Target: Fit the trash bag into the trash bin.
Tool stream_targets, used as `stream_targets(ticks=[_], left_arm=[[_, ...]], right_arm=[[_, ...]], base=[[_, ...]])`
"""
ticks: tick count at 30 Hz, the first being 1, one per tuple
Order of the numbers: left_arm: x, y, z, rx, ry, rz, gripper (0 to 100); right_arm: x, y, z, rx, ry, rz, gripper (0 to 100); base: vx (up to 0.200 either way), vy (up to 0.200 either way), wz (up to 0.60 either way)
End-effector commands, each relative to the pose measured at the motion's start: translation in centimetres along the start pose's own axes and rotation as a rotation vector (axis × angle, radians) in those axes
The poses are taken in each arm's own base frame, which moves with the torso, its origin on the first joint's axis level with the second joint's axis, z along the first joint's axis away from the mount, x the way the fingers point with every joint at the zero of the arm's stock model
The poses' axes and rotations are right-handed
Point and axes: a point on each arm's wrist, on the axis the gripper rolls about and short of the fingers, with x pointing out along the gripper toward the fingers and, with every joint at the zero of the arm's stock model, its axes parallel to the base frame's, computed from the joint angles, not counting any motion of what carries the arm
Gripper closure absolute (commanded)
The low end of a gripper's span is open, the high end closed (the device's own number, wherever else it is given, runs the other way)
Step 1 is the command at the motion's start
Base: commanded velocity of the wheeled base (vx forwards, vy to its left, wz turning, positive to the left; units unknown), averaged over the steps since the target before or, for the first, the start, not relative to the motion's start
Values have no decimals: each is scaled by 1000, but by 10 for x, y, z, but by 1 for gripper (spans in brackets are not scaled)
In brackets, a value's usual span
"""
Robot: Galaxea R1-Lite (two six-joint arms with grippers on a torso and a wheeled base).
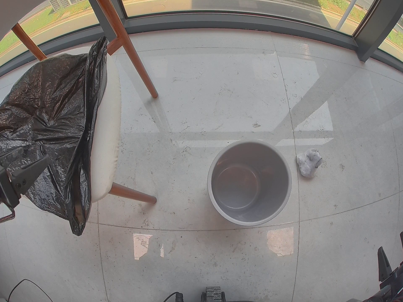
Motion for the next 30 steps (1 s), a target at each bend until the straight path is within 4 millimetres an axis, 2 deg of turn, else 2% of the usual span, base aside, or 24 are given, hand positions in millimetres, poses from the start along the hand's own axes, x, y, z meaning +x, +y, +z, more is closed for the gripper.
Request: stream_targets(ticks=[1, 5, 12, 14, 21, 30], left_arm=[[28, 0, 10, 66, 45, -46, 0], [46, 2, 19, 98, 56, -54, 0], [69, 5, 27, 30, 28, -60, 0], [75, 6, 29, 17, 9, -63, 0], [75, 6, 31, 25, 0, -60, 0], [75, 2, 35, 59, -13, -46, 0]], right_arm=[[1, 0, -5, 0, 11, 0, 0], [1, 0, -5, 0, 11, 0, 0], [1, 0, -5, 0, 11, 0, 0], [1, 0, -5, 0, 11, 0, 0], [1, 0, -5, 0, 11, 0, 0], [1, 0, -5, 0, 11, 0, 0]], base=[[0, 0, 0], [0, 0, 0], [0, 0, 0], [0, -200, 0], [0, -200, 0], [0, 0, 0]])
